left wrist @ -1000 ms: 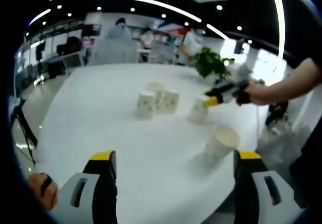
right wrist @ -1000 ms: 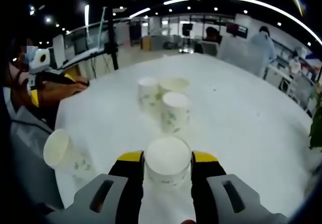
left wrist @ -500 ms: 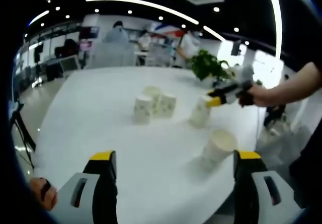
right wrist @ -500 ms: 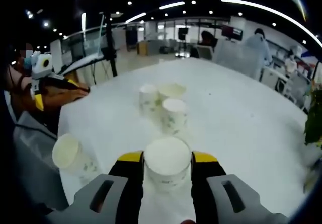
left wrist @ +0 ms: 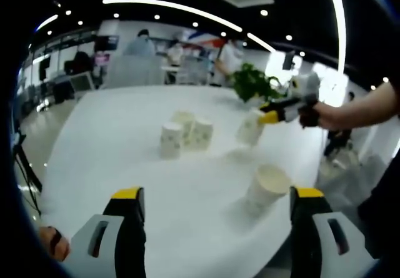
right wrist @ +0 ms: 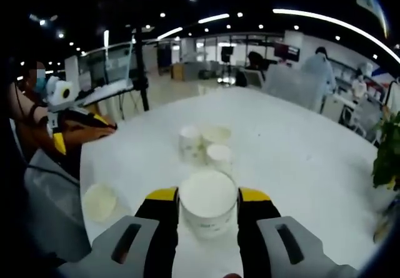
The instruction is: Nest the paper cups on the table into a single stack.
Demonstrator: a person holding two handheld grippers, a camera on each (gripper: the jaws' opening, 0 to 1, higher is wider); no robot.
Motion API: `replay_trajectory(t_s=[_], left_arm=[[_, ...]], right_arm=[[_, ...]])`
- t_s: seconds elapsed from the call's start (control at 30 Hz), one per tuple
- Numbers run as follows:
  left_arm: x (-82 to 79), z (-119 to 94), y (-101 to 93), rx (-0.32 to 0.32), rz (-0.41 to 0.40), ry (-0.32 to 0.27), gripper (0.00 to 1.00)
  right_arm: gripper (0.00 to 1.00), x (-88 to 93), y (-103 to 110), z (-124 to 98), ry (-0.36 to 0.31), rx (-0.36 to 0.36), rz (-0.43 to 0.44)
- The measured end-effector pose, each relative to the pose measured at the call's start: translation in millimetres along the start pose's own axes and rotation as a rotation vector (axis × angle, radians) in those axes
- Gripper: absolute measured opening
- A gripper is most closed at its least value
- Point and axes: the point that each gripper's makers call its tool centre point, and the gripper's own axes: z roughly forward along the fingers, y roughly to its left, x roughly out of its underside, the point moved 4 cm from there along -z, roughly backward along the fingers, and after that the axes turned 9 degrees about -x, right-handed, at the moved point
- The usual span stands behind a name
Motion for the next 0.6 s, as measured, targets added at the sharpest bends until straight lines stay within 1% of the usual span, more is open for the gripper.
replay_trajectory(t_s=[0.17, 0.4, 0.6], left_arm=[[-1.3, 0, -0.8, 0.006, -0.001, -0.006, 0.96], [-3.2, 1, -4.8, 0.019, -0.004, -0.017, 0.96], [-4.3, 2, -6.6, 0.027, 0.000, -0.020, 0.96]], right_arm=[[0.33, -10.4, 8, -10, -0.034, 0.004, -0.003], [0.33, -14.8, 20, -19, -0.056, 0.006, -0.001], [0.33, -17.7, 26, -27, -0.069, 0.012, -0.001]])
